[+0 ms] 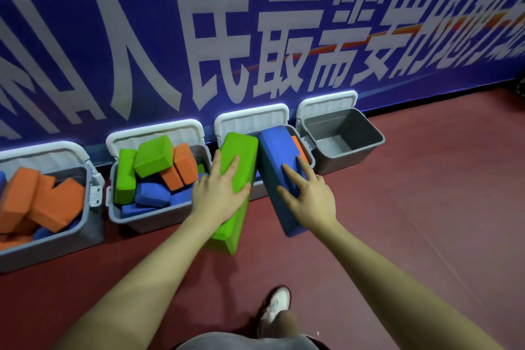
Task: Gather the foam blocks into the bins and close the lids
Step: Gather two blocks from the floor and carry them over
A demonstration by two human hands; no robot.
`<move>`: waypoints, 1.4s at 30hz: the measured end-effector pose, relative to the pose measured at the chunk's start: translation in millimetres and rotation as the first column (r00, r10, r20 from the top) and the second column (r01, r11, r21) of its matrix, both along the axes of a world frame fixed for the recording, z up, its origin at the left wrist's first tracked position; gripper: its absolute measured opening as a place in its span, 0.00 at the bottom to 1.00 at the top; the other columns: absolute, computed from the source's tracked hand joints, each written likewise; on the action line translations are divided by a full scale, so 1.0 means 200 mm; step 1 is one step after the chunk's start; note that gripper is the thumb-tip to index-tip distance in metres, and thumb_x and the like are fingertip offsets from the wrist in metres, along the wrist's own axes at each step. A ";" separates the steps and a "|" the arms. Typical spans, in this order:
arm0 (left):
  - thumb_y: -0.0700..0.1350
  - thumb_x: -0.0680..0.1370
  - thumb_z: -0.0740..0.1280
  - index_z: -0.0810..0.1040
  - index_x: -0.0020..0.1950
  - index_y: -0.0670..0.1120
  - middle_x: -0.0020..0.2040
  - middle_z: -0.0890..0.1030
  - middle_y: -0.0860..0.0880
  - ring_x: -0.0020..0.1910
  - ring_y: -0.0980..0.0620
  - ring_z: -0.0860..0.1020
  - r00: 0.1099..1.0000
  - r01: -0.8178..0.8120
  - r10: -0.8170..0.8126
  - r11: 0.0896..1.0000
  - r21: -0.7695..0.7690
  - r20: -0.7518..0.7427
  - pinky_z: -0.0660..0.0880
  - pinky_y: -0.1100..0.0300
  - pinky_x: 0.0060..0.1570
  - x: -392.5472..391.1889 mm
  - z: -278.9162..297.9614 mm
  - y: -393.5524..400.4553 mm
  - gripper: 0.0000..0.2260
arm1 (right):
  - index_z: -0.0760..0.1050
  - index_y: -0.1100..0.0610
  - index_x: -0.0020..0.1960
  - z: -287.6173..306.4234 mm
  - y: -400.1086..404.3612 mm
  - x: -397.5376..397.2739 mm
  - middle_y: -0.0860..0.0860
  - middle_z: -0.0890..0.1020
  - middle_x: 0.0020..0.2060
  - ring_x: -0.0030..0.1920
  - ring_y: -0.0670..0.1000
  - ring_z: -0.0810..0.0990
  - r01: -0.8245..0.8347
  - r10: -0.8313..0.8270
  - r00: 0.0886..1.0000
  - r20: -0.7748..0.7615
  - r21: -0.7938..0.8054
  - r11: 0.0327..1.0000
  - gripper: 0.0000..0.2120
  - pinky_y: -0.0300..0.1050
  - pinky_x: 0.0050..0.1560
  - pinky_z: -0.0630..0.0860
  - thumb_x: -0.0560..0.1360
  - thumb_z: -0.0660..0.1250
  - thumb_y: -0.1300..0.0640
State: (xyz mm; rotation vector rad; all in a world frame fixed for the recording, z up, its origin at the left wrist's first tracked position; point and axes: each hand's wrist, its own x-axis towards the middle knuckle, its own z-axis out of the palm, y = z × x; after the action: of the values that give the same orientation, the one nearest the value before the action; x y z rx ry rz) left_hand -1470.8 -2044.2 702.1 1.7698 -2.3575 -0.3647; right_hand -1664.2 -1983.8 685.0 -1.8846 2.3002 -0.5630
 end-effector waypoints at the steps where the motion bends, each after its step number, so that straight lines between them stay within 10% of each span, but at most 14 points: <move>1: 0.62 0.78 0.59 0.54 0.78 0.59 0.79 0.48 0.47 0.66 0.41 0.71 1.000 -0.003 0.003 1.000 0.011 0.001 0.69 0.52 0.61 -0.04 -0.02 -0.08 0.30 | 0.70 0.44 0.70 -0.02 -0.08 -0.04 0.49 0.63 0.75 0.56 0.62 0.74 -0.006 0.006 1.000 0.005 -0.005 1.000 0.24 0.52 0.47 0.74 0.75 0.63 0.41; 20: 0.62 0.78 0.58 0.52 0.78 0.59 0.79 0.45 0.49 0.64 0.39 0.72 0.977 -0.200 0.180 0.958 0.207 0.111 0.68 0.53 0.62 -0.86 -0.37 -1.66 0.30 | 0.63 0.41 0.74 -0.32 -1.79 -1.01 0.43 0.58 0.76 0.63 0.58 0.71 -0.152 0.143 0.988 0.055 0.208 0.966 0.27 0.51 0.56 0.74 0.76 0.63 0.41; 36: 0.59 0.77 0.63 0.59 0.77 0.55 0.79 0.50 0.45 0.63 0.35 0.72 0.966 -0.252 0.219 0.907 0.337 0.135 0.72 0.48 0.57 -0.89 -1.65 -2.42 0.30 | 0.68 0.44 0.72 -1.62 -2.51 -0.89 0.44 0.59 0.76 0.70 0.54 0.68 -0.122 -0.012 0.935 0.354 0.354 0.927 0.26 0.53 0.62 0.73 0.75 0.68 0.46; 42: 0.59 0.76 0.64 0.60 0.77 0.53 0.78 0.53 0.43 0.62 0.34 0.72 0.948 -0.317 0.282 0.876 0.363 0.146 0.73 0.46 0.54 -0.87 -2.03 -2.55 0.31 | 0.68 0.49 0.72 -2.00 -2.63 -0.81 0.47 0.59 0.76 0.74 0.47 0.61 -0.101 -0.088 0.869 0.487 0.349 0.932 0.27 0.38 0.70 0.60 0.75 0.70 0.51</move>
State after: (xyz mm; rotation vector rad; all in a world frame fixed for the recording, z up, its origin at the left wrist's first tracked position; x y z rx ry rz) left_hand -1644.2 -2554.8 295.9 2.3314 -2.1181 -0.7555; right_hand -1825.8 -2509.1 284.9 -1.3748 1.8970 -0.5016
